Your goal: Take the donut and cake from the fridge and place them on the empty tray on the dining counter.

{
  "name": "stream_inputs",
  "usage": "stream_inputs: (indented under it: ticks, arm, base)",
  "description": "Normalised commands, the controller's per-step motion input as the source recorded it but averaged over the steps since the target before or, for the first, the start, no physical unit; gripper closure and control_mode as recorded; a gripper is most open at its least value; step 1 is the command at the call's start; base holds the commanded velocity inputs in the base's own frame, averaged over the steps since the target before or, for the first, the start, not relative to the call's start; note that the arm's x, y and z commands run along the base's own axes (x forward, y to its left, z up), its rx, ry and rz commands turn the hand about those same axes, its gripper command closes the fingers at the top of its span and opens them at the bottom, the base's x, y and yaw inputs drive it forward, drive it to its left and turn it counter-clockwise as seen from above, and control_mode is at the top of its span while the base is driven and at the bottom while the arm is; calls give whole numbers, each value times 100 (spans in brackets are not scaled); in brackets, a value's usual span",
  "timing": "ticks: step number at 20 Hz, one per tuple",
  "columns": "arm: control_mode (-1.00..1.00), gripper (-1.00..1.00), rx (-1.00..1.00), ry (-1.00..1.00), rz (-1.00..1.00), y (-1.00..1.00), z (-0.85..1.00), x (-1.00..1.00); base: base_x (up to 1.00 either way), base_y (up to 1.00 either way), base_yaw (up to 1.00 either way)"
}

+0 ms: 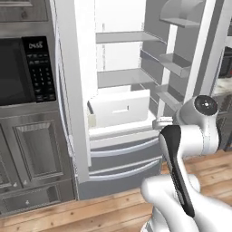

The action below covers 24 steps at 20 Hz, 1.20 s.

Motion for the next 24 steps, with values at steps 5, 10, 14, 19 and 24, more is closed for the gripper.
stream_inputs:
  ticks: [5,10,14,19,24]
  arm:
    - [100,100,0,0,0,0,0,0]
    - [100,100,0,0,0,0,0,0]
    - [100,100,0,0,0,0,0,0]
    - [100,100,0,0,0,0,0,0]
    - [100,100,0,0,0,0,0,0]
  base:
    - [-57,0,-1]
    - [-55,0,-9]
    - [-55,0,-19]
    - [-58,0,-22]
    - [-67,0,-19]
